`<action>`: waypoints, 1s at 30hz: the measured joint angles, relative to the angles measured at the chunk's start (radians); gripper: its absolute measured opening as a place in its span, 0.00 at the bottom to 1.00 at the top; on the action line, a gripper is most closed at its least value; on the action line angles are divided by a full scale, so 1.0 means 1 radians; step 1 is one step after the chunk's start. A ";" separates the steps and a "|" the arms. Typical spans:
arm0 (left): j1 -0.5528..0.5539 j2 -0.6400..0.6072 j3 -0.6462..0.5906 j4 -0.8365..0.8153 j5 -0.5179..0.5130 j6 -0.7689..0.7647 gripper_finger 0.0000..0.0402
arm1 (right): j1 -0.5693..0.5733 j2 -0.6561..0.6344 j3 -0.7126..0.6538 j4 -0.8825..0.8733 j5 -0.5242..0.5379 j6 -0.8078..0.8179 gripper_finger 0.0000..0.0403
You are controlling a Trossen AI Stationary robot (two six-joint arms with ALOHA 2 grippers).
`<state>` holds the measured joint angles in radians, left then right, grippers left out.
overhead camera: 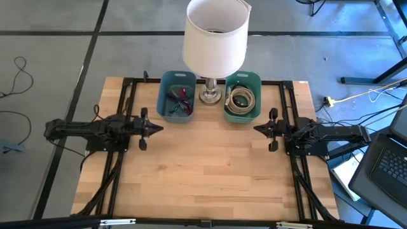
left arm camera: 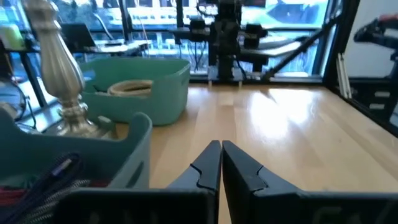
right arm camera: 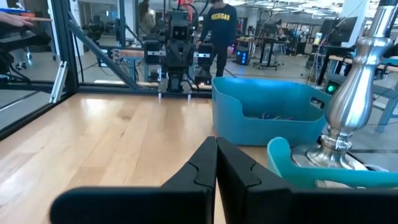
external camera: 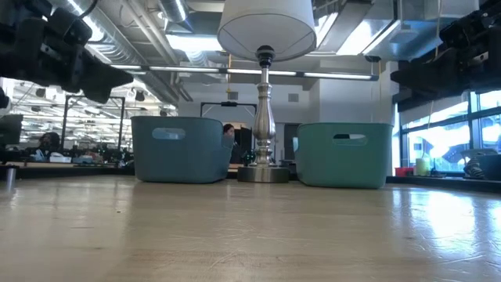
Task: Pick & Place USB Port
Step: Return to Home Position
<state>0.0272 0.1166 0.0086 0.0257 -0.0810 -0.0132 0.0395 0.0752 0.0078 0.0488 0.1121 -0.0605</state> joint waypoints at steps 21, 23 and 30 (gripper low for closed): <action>0.073 -0.034 0.000 0.001 -0.002 0.000 0.01 | 0.000 -0.074 0.000 -0.001 0.000 0.001 0.02; 0.073 -0.034 0.000 0.000 -0.002 0.000 0.01 | 0.000 -0.074 0.000 -0.001 0.000 0.000 0.02; 0.073 -0.034 0.000 0.001 -0.002 0.000 0.02 | 0.000 -0.074 0.000 -0.001 0.000 0.000 0.02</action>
<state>0.1005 0.0826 0.0086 0.0263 -0.0830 -0.0132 0.0395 0.0013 0.0078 0.0479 0.1123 -0.0601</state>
